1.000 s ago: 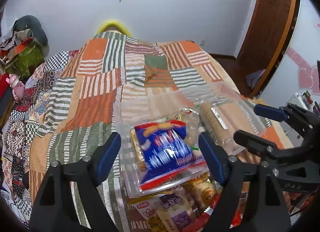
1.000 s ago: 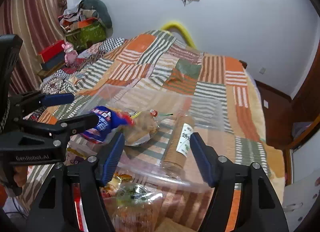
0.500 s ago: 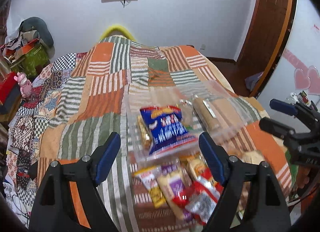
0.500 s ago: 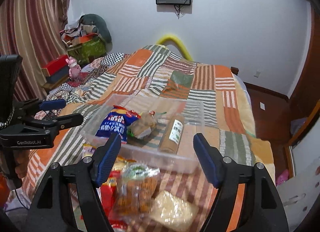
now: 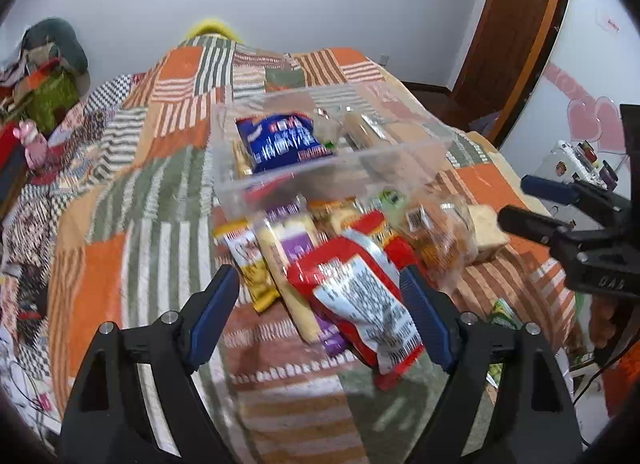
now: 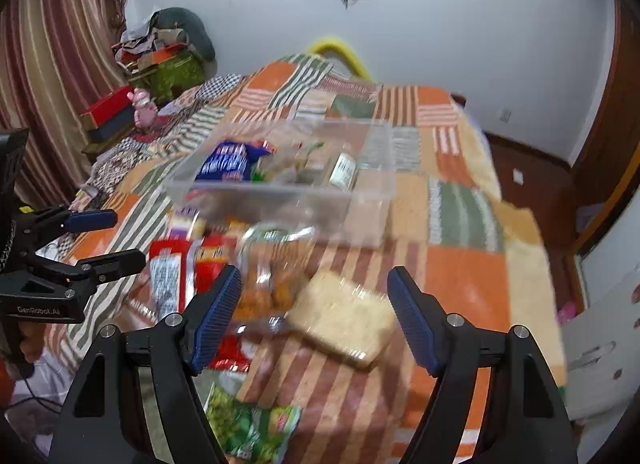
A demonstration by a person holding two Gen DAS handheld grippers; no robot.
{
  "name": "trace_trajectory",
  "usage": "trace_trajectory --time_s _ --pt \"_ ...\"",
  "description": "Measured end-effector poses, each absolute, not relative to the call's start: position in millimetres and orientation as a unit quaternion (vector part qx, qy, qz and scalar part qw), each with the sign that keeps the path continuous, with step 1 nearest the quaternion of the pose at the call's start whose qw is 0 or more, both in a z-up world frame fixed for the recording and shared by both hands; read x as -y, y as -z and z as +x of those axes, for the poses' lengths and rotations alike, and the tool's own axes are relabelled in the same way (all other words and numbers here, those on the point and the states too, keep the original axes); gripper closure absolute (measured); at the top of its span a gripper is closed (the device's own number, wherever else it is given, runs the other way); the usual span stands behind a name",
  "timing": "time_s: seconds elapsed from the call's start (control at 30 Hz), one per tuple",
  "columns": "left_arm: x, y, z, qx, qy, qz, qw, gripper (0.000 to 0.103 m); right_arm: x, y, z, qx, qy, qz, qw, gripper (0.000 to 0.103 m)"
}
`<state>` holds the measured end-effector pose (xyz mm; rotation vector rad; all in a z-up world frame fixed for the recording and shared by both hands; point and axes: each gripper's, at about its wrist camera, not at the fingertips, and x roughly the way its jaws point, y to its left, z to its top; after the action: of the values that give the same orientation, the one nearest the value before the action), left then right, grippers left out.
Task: Organize snacks
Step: 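Grasp the red snack bag with the left tool while the right grasps the orange cake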
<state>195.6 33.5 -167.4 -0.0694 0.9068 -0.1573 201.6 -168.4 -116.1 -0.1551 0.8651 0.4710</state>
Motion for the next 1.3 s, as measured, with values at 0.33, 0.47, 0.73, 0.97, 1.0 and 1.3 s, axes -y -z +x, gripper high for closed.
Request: trace_trajectory --time_s 0.33,0.47,0.73,0.97,1.0,1.3 --pt "-42 197 195 -0.466 0.05 -0.064 0.881 0.019 144 142 213 -0.45 -0.255 -0.062 0.853 0.031" --pt "-39 201 196 -0.469 0.052 -0.062 0.879 0.019 136 157 219 -0.469 -0.258 -0.066 0.842 0.033" --pt "-22 201 195 -0.476 0.073 -0.064 0.874 0.019 141 160 209 -0.467 -0.27 -0.065 0.84 0.052" --pt "2 197 194 -0.477 0.085 -0.052 0.873 0.019 159 151 200 -0.455 -0.268 -0.052 0.847 0.059" --pt "5 197 195 -0.477 0.085 -0.049 0.873 0.019 163 148 198 -0.452 -0.268 -0.048 0.849 0.059" --pt "34 211 210 -0.481 0.064 -0.029 0.874 0.013 197 133 186 -0.439 -0.249 -0.025 0.863 0.059"
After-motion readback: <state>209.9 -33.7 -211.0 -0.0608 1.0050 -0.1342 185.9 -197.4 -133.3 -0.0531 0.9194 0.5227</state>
